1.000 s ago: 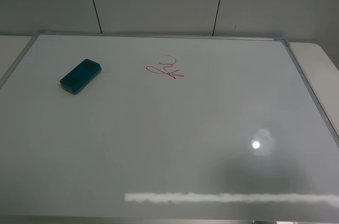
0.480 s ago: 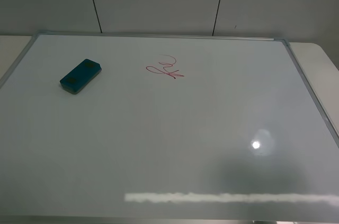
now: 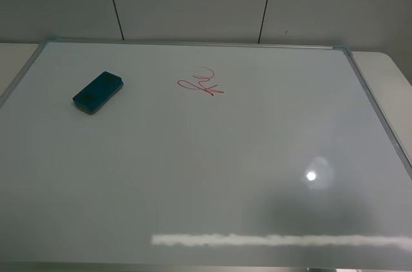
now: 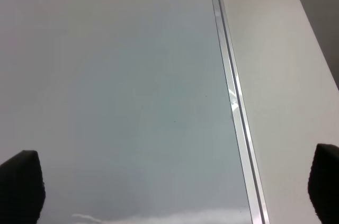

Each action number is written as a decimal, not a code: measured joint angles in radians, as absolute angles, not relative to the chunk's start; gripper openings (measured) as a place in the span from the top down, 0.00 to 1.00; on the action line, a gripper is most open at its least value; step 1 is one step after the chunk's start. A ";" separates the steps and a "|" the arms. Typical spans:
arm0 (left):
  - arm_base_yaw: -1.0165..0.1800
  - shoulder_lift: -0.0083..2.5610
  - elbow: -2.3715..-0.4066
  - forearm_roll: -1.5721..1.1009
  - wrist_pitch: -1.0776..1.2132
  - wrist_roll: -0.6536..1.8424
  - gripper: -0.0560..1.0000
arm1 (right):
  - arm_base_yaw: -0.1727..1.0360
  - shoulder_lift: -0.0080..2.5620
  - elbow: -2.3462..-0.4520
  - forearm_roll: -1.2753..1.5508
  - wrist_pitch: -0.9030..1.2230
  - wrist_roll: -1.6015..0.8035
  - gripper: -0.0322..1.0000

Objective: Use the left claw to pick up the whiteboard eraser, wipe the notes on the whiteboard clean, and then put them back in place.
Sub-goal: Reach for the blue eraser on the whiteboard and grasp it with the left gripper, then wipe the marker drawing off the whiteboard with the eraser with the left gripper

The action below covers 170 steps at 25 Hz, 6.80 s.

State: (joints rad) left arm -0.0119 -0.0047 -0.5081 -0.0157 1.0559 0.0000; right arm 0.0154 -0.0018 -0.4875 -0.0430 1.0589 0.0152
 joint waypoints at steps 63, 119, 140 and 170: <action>-0.118 1.925 -1.294 -0.072 0.728 0.469 0.01 | 0.015 -0.002 -0.487 -0.043 1.059 0.015 0.01; -0.118 2.057 -1.369 -0.094 0.719 0.531 0.42 | 0.015 -0.002 -0.487 -0.043 1.059 0.015 0.01; -0.455 2.094 -1.804 -0.052 1.007 0.370 0.42 | 0.015 -0.002 -0.487 -0.043 1.059 0.015 0.01; -0.616 2.325 -1.878 -0.123 0.865 0.371 0.42 | 0.015 -0.002 -0.487 -0.043 1.059 0.015 0.01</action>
